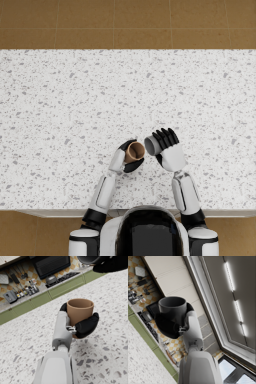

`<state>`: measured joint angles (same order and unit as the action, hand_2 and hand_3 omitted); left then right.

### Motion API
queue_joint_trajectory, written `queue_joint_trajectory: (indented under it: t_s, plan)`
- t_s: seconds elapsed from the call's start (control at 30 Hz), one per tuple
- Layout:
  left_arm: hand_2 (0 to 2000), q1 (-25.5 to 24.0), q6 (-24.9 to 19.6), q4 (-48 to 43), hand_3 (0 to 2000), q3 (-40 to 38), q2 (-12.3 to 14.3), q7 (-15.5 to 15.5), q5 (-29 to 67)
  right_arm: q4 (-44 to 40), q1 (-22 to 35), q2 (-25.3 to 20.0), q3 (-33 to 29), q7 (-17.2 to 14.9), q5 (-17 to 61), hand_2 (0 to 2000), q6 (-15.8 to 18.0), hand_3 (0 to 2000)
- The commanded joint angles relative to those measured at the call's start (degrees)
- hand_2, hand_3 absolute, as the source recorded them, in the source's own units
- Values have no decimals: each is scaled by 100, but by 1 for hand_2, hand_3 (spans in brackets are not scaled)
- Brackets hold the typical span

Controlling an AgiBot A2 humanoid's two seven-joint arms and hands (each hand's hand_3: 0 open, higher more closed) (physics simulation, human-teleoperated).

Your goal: Pick up two cups and pour the berry on the right into the cup on the left

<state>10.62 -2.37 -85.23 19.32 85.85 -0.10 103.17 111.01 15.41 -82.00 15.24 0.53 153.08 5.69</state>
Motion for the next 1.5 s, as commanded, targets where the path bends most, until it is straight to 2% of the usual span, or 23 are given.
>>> queue_joint_trajectory:
  t_s: [0.03,0.37,0.53,0.73,0.87,1.5]
  plan:
    - [2000,94,-1,-19,1280,-48,44,0,0,182,44,-40,-4,-1,185,2000,-4,1280]
    - [2000,114,3,108,1280,-82,86,-1,0,550,23,-142,328,6,2028,2000,10,1280]
    - [2000,103,1,102,1280,-117,96,-1,0,556,21,-204,293,12,2946,2000,12,1280]
    - [2000,156,0,86,1280,-136,135,0,0,605,4,-256,213,12,3347,2000,17,1280]
    - [2000,153,2,86,1280,-145,144,2,0,600,-1,-300,214,11,3938,2000,-35,1280]
    - [2000,7,-7,28,1280,-178,113,3,0,523,-99,-329,166,12,4173,2000,-40,1280]
